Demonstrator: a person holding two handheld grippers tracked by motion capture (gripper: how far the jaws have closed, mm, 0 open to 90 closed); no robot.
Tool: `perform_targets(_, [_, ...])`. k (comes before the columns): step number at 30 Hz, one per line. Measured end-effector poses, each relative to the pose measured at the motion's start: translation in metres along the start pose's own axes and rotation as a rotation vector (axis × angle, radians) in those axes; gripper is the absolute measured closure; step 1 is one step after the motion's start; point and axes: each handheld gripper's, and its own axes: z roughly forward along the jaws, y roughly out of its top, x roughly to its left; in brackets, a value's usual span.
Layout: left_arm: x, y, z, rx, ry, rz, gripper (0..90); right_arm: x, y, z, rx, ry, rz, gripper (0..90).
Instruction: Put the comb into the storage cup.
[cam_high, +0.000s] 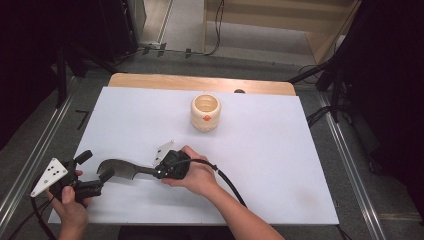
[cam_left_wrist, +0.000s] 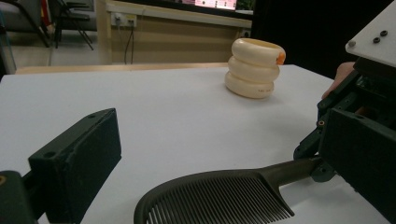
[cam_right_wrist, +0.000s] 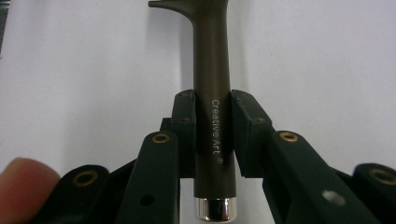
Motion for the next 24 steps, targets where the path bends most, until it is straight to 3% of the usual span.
perform_targets(7, [-0.005, 0.006, 0.003, -0.01, -0.002, -0.006, 0.0, -0.002, -0.005, -0.015, -0.036, -0.023, 0.027, 70.8])
perform_targets(12, [-0.008, 0.013, 0.006, -0.006, -0.042, -0.027, 0.0, -0.004, -0.01, -0.026, -0.068, -0.048, 0.047, 70.8])
perform_targets(24, [-0.022, 0.022, 0.024, 0.032, -0.046, -0.02, 0.0, -0.008, -0.031, -0.057, -0.12, -0.109, 0.083, 70.8])
